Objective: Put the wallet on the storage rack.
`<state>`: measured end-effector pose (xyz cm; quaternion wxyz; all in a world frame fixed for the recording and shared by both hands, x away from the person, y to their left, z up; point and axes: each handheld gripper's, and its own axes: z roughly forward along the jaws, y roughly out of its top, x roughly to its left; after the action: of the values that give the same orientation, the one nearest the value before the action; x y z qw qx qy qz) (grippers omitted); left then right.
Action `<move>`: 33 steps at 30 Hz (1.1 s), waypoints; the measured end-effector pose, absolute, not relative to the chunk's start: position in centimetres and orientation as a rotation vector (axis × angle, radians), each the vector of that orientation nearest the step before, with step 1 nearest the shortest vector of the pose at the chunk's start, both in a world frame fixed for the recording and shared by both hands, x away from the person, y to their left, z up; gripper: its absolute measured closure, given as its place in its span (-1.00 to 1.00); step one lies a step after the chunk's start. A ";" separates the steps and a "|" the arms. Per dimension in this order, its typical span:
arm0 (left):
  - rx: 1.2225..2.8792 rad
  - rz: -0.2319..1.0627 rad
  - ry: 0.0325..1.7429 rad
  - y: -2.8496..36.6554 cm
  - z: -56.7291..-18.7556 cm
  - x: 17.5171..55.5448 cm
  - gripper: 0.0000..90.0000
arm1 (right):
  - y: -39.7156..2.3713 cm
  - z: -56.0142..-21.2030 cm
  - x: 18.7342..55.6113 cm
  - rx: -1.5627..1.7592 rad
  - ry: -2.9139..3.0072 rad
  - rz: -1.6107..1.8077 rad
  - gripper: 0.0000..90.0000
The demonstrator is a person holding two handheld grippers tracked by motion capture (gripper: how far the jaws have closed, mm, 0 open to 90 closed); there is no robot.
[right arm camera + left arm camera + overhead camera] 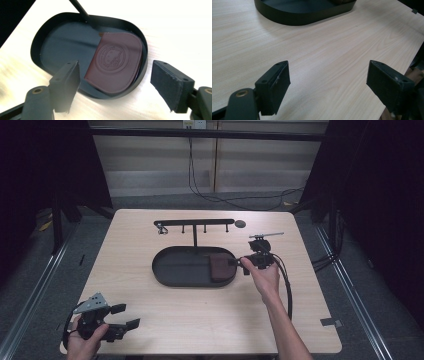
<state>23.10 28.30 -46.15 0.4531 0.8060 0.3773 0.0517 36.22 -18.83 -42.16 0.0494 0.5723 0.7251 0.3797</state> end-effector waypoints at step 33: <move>1.954 0.152 0.978 28.7 -46.0 23.1 -0.58 | -23.4 -43.4 26.6 1.626 2.160 1.165 -0.57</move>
<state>23.07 28.72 -45.98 0.4580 0.7929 0.3972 0.0618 26.63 -23.40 -43.40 0.0987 0.5497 0.7301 0.3937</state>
